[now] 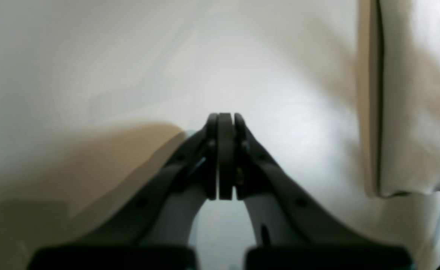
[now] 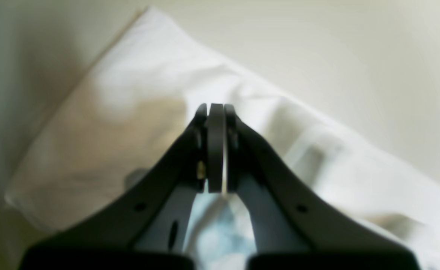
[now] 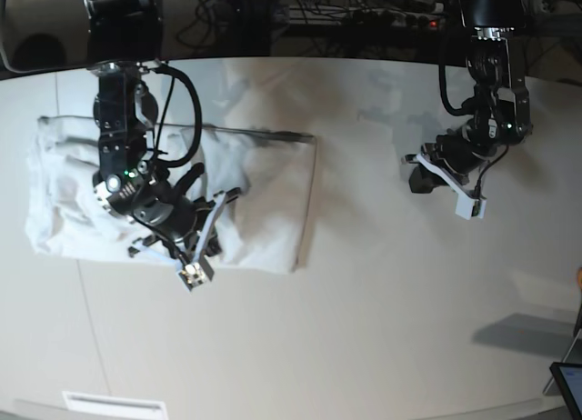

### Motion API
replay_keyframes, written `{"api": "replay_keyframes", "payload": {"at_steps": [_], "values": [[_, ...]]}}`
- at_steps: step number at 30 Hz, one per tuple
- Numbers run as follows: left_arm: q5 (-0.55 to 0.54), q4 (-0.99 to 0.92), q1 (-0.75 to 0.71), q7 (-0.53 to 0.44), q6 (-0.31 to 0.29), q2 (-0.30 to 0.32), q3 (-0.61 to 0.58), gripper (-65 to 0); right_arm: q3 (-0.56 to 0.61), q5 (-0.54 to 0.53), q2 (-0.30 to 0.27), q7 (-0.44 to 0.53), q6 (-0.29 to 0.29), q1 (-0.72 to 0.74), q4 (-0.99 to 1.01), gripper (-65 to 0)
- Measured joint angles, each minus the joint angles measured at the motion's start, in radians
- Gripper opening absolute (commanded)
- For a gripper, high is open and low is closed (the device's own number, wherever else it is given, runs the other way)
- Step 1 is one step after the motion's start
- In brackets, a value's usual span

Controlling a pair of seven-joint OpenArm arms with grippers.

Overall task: Fold the T-shirt properly
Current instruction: 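Grasp the strip end at the right gripper and fold it over the shirt, then move the left gripper to the folded shirt's edge and open it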

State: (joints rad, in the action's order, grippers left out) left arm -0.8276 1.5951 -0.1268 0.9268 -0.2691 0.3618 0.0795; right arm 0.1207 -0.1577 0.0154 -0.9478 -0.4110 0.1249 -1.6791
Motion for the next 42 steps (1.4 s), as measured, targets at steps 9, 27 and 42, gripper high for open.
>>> {"api": "replay_keyframes", "payload": {"at_steps": [9,27,42], "values": [[-0.003,0.001,-0.001,0.0,0.0,0.002,0.003,-65.0,-0.046,0.0,-0.035,0.097,-0.008,0.042,0.203,-63.4],[0.001,0.016,0.005,0.0,0.0,-0.002,0.001,-65.0,-0.124,-0.008,-0.124,0.223,-0.011,0.092,0.395,-63.4],[0.0,0.134,0.253,-0.117,0.001,-0.092,-0.399,-58.8,-0.372,0.003,-0.083,0.177,-0.038,0.008,-0.009,-63.4]]}}
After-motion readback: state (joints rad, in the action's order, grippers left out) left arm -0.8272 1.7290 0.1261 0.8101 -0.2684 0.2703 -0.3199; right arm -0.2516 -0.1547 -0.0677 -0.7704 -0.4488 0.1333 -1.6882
